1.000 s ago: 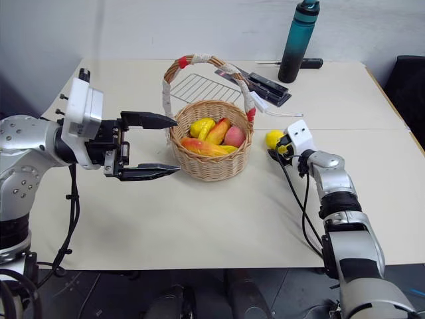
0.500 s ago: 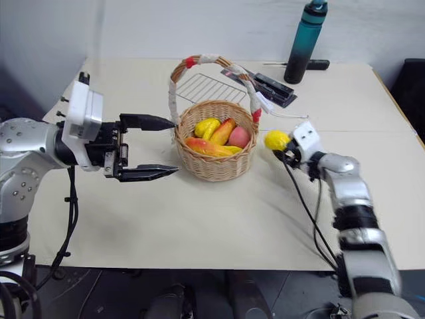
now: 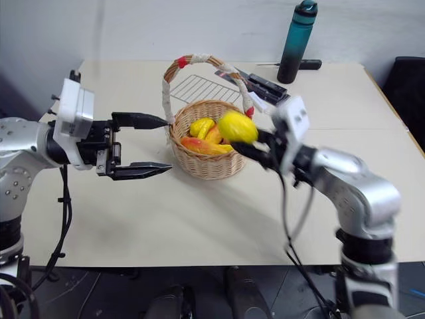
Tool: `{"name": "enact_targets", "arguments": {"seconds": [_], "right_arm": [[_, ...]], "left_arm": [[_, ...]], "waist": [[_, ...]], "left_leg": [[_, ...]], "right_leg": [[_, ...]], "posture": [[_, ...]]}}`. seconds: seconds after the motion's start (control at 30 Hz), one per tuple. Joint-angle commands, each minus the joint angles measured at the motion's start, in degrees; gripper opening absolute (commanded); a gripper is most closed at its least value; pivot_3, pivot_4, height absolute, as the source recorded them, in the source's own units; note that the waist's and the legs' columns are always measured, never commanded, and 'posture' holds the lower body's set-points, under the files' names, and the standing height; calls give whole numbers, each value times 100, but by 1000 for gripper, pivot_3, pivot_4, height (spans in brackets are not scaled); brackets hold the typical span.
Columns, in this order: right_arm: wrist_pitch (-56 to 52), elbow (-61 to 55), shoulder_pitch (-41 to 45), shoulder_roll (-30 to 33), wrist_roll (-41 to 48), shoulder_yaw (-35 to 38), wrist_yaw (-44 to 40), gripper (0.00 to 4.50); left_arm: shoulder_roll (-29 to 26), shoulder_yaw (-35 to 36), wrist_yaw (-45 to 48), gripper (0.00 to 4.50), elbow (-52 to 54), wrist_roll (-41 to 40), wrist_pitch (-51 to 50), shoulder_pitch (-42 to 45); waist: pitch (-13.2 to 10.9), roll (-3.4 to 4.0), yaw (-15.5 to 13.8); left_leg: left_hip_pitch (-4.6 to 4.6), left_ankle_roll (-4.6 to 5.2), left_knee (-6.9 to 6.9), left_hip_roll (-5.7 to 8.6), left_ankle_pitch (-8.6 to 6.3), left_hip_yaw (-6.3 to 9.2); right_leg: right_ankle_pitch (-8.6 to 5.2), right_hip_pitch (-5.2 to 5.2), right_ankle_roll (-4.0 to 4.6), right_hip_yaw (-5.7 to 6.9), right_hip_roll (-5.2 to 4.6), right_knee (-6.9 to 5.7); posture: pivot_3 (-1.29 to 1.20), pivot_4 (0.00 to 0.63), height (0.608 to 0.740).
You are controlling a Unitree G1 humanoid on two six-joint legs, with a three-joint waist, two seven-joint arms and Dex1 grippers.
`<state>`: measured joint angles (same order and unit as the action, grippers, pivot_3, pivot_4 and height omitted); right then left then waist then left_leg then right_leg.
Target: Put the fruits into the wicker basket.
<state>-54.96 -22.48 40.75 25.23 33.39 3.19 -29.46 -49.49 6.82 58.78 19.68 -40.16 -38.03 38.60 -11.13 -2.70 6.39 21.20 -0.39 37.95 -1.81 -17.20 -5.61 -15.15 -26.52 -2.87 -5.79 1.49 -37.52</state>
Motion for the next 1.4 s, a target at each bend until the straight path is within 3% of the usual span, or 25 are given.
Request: {"name": "enact_targets", "arguments": {"seconds": [0.03, 0.13, 0.3, 0.5, 0.63, 0.8, 1.03, 1.2, 1.4], "right_arm": [[72, 398, 261, -251, -507, -324, 605, 1884], [298, 567, 361, -337, -811, -740, 602, 2759], [21, 330, 245, -267, -586, -347, 591, 4411], [-515, -846, -611, 487, 235, 608, 174, 4461], [-437, -814, -1001, 819, 100, 794, 318, 4461], [243, 217, -506, 139, -550, 526, 1089, 4461], [1253, 1713, 455, -486, -1269, -15, 1199, 4461], [1797, 2321, 577, -619, -1626, -131, 1255, 3276], [1896, 1932, 382, -522, -1693, -162, 1073, 1301]], "left_arm": [[8, 9, 25, 4500, -45, 48, 116, 198], [-15, 40, 15, 4500, -33, 4, 75, 250], [-73, 146, -15, 4500, 7, 14, 82, 92], [-15, 212, -151, 4500, 175, -26, 86, -104], [22, 139, -188, 4500, 167, 48, 175, -143], [158, -131, -154, 4500, 131, 195, 315, 0], [239, -231, -57, 4500, -24, 246, 348, 269], [254, -170, -42, 4500, -75, 169, 299, 377], [224, -183, 6, 4500, -164, 268, 381, 284]], "waist": [[1, -2, -44], [0, -1, -82], [0, 0, -146], [0, -1, -206], [1, -2, -164], [0, -2, -86], [0, 0, -16], [0, 0, -19], [-1, 0, -21]], "left_leg": [[5, 0, 0, 0, -1, 6], [33, -10, 0, -1, -2, 9], [55, 3, 3, -4, -19, 7], [69, 26, 9, -5, -33, 26], [69, 31, 20, -1, -33, 31], [31, 28, 13, 2, -17, 10], [26, 22, 8, 3, -6, 9], [40, 18, -1, -3, -10, 13], [43, 22, 0, -2, -12, 11]], "right_leg": [[-4, -2, 5, 6, -2, 1], [-14, -17, -1, 10, -9, 15], [-16, -23, -7, 21, -19, 18], [-16, -21, -8, 40, -21, 50], [-9, -15, -18, 40, -23, 48], [3, 8, -18, 9, -9, 47], [9, -4, -11, 7, -5, 14], [4, -10, -8, 12, -5, 38], [6, -10, -12, 12, -10, 42]], "posture": [[0, 150, 740], [0, 150, 740], [0, 150, 740], [0, 150, 740], [0, 150, 740], [0, 150, 740], [0, 150, 740], [0, 150, 740], [0, 150, 740]]}}
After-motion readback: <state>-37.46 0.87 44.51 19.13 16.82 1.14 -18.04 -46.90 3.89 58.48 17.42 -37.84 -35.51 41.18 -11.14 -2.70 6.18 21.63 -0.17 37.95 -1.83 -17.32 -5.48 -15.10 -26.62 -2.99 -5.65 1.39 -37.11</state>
